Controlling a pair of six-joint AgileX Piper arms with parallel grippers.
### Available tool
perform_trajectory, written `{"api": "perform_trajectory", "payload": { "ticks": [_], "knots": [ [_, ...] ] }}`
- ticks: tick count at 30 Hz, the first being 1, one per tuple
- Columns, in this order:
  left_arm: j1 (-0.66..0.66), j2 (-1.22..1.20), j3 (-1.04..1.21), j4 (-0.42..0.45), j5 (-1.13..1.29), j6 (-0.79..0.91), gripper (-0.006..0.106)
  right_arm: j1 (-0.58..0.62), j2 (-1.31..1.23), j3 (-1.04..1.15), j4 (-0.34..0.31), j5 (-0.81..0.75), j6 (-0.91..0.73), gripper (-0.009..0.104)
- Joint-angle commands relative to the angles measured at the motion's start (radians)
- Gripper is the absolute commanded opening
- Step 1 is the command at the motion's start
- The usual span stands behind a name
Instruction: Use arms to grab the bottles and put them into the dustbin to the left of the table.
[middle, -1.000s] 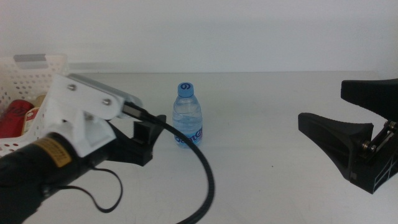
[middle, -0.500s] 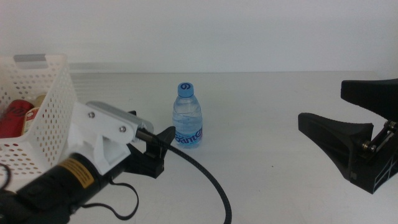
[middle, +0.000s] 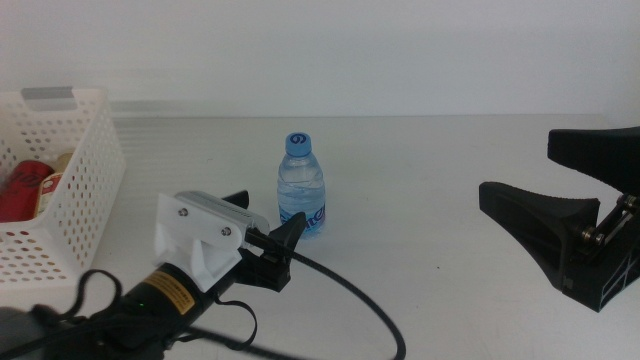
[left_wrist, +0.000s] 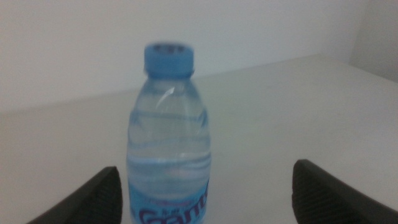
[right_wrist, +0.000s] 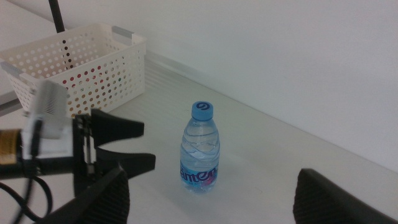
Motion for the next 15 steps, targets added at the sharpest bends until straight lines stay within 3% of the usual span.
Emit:
{"api": "perform_trajectory", "payload": {
  "ticks": [1,8,15],
  "knots": [
    [0.009,0.019,-0.027,-0.020,-0.182,-0.063,0.090,0.001,-0.005,-0.024,-0.010,-0.071,-0.010,0.071],
    [0.106,0.105,-0.093,0.127,-0.190,-0.089,0.090,0.001,-0.005,-0.024,-0.010,-0.071,-0.010,0.071],
    [0.118,0.166,-0.180,0.160,-0.173,-0.121,0.090,0.001,-0.005,-0.024,-0.010,-0.071,-0.010,0.071]
  ]
}}
